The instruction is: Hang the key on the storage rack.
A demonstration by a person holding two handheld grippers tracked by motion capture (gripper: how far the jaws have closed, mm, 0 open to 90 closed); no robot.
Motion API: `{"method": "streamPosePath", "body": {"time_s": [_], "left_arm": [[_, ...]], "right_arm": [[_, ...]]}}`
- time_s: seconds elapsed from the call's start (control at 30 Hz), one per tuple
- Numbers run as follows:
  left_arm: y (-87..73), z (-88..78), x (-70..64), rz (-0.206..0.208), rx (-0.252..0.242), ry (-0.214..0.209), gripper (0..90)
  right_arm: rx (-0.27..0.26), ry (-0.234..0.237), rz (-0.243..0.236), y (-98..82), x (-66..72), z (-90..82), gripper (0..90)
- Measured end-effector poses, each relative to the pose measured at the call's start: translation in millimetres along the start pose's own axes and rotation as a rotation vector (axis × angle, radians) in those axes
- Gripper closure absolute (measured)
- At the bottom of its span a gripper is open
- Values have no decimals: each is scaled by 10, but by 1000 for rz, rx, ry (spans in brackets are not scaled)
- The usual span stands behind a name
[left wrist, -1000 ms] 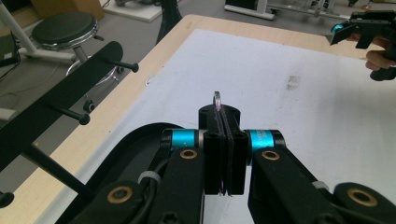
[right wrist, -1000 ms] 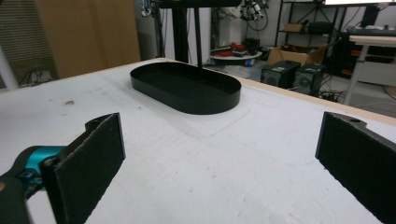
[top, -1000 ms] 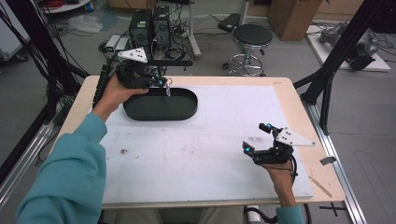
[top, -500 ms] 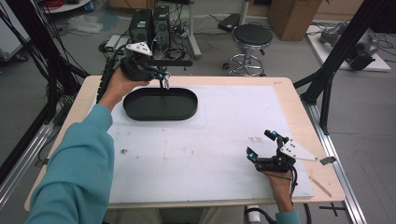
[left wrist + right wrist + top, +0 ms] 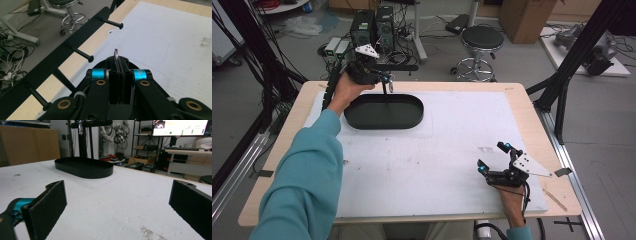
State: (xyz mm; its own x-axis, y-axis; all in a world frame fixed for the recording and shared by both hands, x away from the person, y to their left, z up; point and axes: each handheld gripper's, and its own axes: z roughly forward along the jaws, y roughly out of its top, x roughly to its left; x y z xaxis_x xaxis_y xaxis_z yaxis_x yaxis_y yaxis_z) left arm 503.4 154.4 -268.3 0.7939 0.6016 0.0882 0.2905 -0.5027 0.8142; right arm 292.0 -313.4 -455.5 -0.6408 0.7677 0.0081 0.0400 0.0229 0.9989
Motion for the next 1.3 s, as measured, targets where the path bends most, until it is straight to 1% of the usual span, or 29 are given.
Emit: {"method": "streamPosePath", "body": {"time_s": [0.03,0.07,0.2,0.23,0.37,0.57,0.6,0.7,0.97,1.03,1.1,1.23,1.3], "left_arm": [[1,2,8,2,-2,5,882],[-1,6,11,-5,-7,9,882],[-4,26,29,-8,0,24,882],[-8,34,35,-17,-9,32,881],[-25,42,68,-33,-13,44,882],[-34,53,89,-38,-15,55,882],[-35,57,91,-36,-14,52,882],[-39,77,90,-36,-12,52,882],[-45,105,105,-54,-16,75,882],[-43,117,103,-43,0,81,881],[-45,124,107,-47,-3,74,881],[-45,128,123,-55,-15,86,881],[-43,128,132,-49,-15,86,882]], "right_arm": [[-4,-1,-1,1,-3,-3,6],[-6,0,-1,-1,-3,-8,6],[-15,-4,-7,-6,-1,-10,6],[-13,0,-4,-6,1,-16,6],[-22,0,-1,-9,4,-22,6],[-29,0,-7,-12,-6,-22,6],[-25,0,1,-13,-2,-25,6],[-29,0,-1,-14,-7,-24,6],[-32,1,6,-15,-7,-28,6],[-33,2,4,-15,-6,-26,6],[-30,2,4,-14,-5,-29,6],[-32,1,4,-16,-5,-28,6],[-32,2,3,-15,-6,-29,6]]}}
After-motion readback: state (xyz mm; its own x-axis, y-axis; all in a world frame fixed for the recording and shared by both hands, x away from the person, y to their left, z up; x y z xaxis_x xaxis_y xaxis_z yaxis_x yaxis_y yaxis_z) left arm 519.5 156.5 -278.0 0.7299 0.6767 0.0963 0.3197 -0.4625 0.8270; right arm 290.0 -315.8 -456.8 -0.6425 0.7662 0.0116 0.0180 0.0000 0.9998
